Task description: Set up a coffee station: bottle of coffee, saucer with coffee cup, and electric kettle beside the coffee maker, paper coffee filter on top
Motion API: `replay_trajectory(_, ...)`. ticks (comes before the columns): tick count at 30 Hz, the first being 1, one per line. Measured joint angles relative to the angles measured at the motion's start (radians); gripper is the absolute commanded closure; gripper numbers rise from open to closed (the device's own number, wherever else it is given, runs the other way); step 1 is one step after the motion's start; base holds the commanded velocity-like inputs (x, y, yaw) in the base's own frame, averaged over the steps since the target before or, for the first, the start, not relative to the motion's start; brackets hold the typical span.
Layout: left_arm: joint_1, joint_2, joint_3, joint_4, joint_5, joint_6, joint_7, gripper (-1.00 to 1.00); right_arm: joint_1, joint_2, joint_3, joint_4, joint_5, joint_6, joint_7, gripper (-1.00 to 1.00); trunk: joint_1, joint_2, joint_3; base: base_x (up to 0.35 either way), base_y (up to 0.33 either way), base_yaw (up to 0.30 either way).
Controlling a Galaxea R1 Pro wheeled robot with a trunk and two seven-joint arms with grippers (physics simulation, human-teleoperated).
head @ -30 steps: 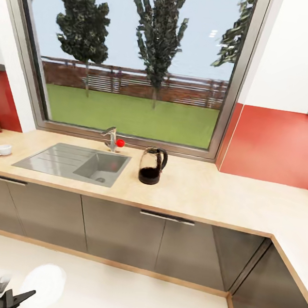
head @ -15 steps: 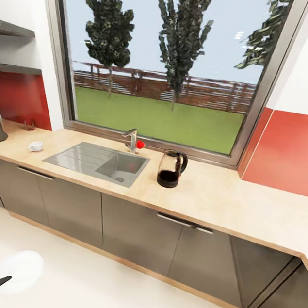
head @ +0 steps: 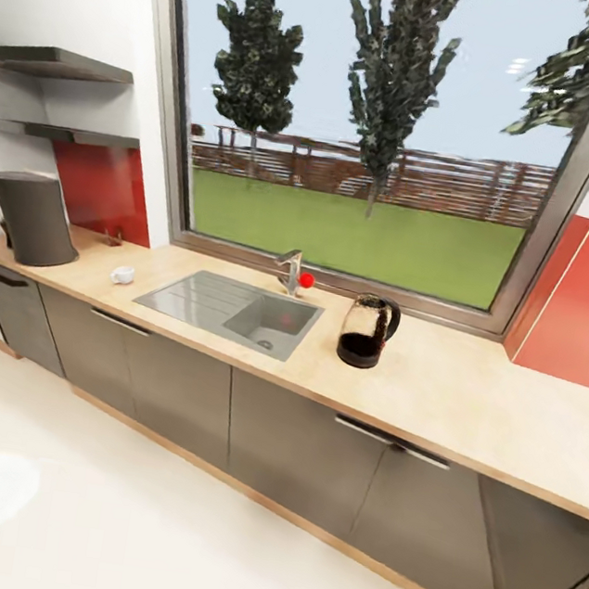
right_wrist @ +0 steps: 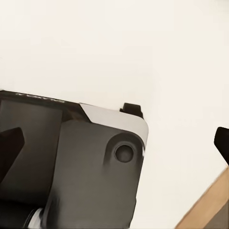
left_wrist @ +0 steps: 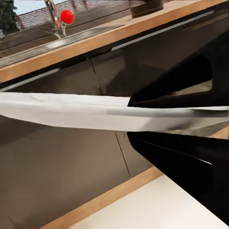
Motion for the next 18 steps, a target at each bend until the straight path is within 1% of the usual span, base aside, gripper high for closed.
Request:
replay_trajectory(1, 0.0, -0.002, 0.013, 0.001, -0.003, -0.011, 0.006, 1.0, 0.0, 0.0, 0.0, -0.001, -0.001, 0.001, 0.0, -1.0, 0.0, 0.0, -0.001, 0.0, 0.0, 0.277)
replay_trajectory(2, 0.001, -0.003, 0.018, 0.001, -0.004, -0.016, 0.007, 1.0, 0.0, 0.0, 0.0, -0.001, -0.001, 0.001, 0.0, -1.0, 0.0, 0.0, -0.001, 0.0, 0.0, 0.277)
replay_trajectory(12, 0.003, -0.009, 0.021, 0.002, -0.007, -0.025, 0.006, 1.0, -0.001, 0.002, -0.003, -0.001, -0.007, 0.001, 0.0, -1.0, 0.0, 0.0, -0.007, 0.0, 0.0, 0.268)
replay_trajectory(15, 0.003, -0.009, 0.023, 0.001, -0.006, -0.025, 0.004, 1.0, -0.001, 0.0, -0.003, -0.001, -0.007, 0.001, 0.0, -1.0, 0.0, 0.0, -0.009, 0.042, 0.028, 0.089)
replay_trajectory(18, 0.003, -0.009, 0.022, 0.001, -0.006, -0.024, 0.003, 1.0, 0.0, 0.0, -0.001, -0.001, -0.001, 0.0, 0.001, -1.0, 0.0, 0.0, -0.009, 0.139, 0.122, 0.017)
